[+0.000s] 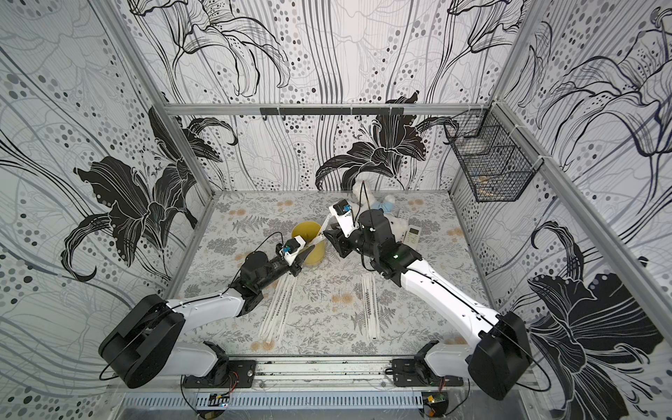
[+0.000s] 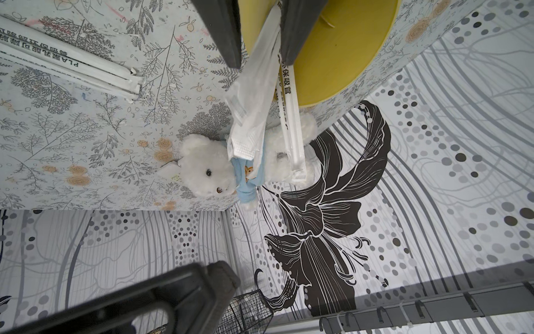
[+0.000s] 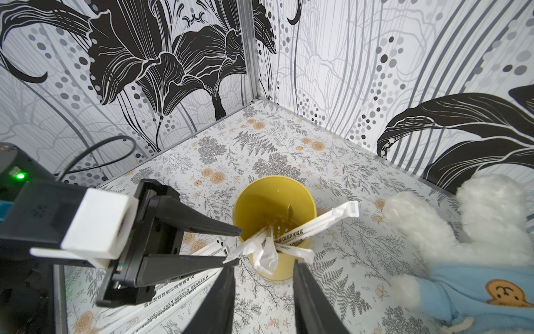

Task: Take the straws out of the storage container
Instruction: Pick up the straw from the container.

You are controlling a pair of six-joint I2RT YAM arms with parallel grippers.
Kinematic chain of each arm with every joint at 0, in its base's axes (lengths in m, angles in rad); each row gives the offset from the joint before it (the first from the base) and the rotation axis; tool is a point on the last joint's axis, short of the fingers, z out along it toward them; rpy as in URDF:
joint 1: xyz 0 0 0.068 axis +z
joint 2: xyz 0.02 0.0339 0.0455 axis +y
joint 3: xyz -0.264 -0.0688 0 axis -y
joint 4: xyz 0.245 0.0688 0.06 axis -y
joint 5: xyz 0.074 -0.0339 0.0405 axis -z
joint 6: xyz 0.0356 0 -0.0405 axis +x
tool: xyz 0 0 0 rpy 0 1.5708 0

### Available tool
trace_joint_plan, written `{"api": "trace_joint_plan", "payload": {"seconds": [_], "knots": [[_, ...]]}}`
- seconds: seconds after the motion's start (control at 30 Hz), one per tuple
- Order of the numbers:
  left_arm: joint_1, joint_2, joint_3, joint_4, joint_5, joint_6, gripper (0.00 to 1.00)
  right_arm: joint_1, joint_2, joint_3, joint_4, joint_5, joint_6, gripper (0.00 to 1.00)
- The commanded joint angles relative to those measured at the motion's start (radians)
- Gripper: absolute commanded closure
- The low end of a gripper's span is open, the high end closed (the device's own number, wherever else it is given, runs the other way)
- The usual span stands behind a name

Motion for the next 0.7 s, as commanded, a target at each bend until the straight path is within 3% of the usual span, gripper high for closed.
{"api": "trace_joint_plan", "payload": {"seconds": [0.0, 0.1, 0.23, 0.3, 0.67], "knots": [[-0.003, 0.000, 0.019, 0.000, -0.024, 0.018, 0.71, 0.003, -0.025, -0.022, 0.011, 0.018, -0.019, 0.63], [-0.021, 0.019, 0.038, -0.005, -0.035, 0.022, 0.73, 0.003, -0.023, -0.027, 0.015, 0.018, -0.019, 0.63], [-0.039, 0.044, 0.053, 0.004, -0.085, 0.031, 0.95, 0.003, -0.025, -0.027, 0.010, 0.020, -0.021, 0.65], [-0.043, 0.036, 0.046, 0.013, -0.100, 0.036, 0.99, 0.003, -0.037, -0.029, 0.007, 0.021, -0.024, 0.66], [-0.048, -0.055, 0.051, -0.066, -0.119, 0.060, 0.97, 0.004, -0.070, -0.052, 0.016, 0.051, -0.032, 0.66]]}}
